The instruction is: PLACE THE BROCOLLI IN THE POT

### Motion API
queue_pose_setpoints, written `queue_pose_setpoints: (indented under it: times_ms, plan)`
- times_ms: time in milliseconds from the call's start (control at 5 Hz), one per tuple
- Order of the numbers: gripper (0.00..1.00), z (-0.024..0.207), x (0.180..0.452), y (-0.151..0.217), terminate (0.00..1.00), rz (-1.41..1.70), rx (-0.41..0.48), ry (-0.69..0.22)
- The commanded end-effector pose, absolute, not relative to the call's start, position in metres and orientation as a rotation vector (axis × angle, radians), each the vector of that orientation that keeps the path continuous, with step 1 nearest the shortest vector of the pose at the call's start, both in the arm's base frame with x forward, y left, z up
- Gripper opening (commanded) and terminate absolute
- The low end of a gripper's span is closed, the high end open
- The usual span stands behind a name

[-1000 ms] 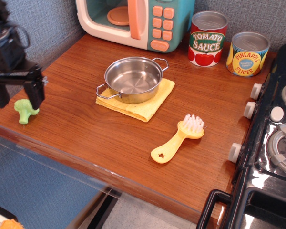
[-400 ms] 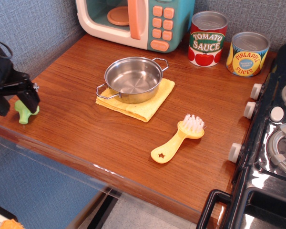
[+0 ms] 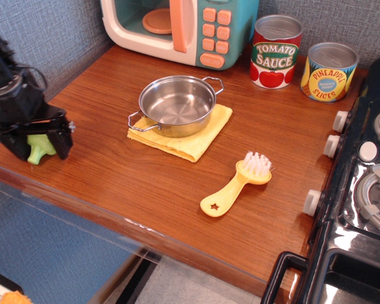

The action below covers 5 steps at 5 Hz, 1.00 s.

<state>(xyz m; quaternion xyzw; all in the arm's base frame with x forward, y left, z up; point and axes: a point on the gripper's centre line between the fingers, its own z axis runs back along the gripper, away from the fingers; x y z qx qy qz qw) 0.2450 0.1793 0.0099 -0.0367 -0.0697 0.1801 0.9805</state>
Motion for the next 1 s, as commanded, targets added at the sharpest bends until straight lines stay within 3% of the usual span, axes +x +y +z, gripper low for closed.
queue_pose_setpoints:
  times_ms: [0, 200, 400, 600, 800]
  plan:
    - [0.00, 0.008, 0.252, 0.171, 0.00, 0.334, -0.020, -0.092]
    - [0.00, 0.040, 0.256, 0.164, 0.00, 0.241, 0.011, -0.131]
    - [0.00, 0.080, 0.271, 0.145, 0.00, 0.133, -0.041, -0.143]
    - [0.00, 0.104, 0.305, 0.118, 0.00, 0.007, -0.065, -0.151]
    - [0.00, 0.097, 0.341, 0.088, 0.00, -0.114, -0.085, -0.145]
